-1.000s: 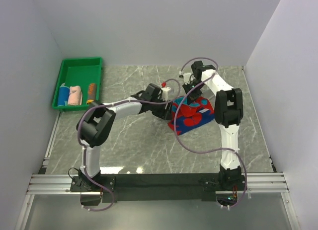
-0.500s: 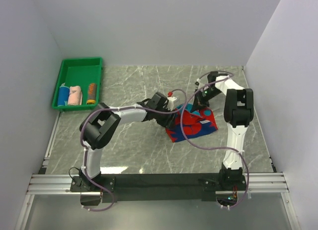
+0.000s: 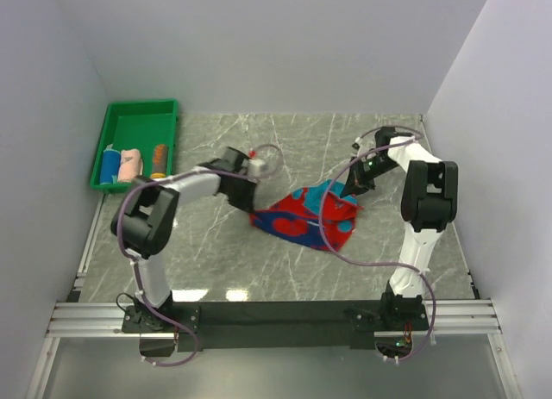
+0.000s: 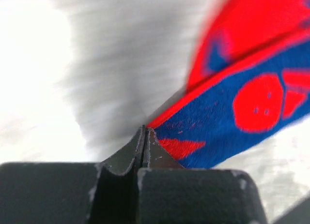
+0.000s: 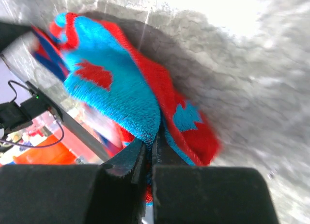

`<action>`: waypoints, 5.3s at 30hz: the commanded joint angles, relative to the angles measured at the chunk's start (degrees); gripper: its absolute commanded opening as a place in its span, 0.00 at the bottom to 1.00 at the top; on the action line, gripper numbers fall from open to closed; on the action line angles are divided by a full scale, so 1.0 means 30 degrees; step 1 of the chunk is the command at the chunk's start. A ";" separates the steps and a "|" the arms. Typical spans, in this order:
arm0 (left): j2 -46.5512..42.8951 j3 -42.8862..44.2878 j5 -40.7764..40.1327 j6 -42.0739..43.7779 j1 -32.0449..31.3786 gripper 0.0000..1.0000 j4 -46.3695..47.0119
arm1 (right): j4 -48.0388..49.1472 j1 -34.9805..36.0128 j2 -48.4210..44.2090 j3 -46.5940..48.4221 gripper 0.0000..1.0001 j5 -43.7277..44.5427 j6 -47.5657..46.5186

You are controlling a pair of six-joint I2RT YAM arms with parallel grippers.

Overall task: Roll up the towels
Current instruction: Flatten the towel

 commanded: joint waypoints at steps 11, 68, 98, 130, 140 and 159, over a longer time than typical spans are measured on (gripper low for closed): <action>-0.3234 -0.0248 -0.3573 0.6837 0.6496 0.00 -0.1988 | -0.0402 -0.0506 -0.2598 -0.3405 0.00 0.1801 -0.1104; -0.9415 -0.1509 0.7002 0.6368 0.7643 0.50 -0.1866 | 0.2819 1.0451 -0.7408 -1.0937 0.46 1.3779 -0.5058; -0.4941 -0.2422 0.1588 1.1385 -0.2784 0.41 0.0124 | -0.0755 0.1517 -1.0654 -0.7010 0.00 0.2826 -0.3508; -0.1328 -0.0396 0.2199 1.3635 -0.3050 0.33 -0.1075 | -0.1077 0.0256 -1.0860 -0.7159 0.00 0.3002 -0.3155; -0.4375 0.0362 0.3311 1.1238 0.0076 0.00 -0.1660 | -0.0930 -0.1031 -1.0334 -0.4965 0.00 0.1656 -0.2775; -1.5681 -0.1305 0.6036 0.6781 0.6969 0.00 -0.3682 | -0.5206 -0.4899 -1.2290 -0.0684 0.00 -0.2652 -0.5147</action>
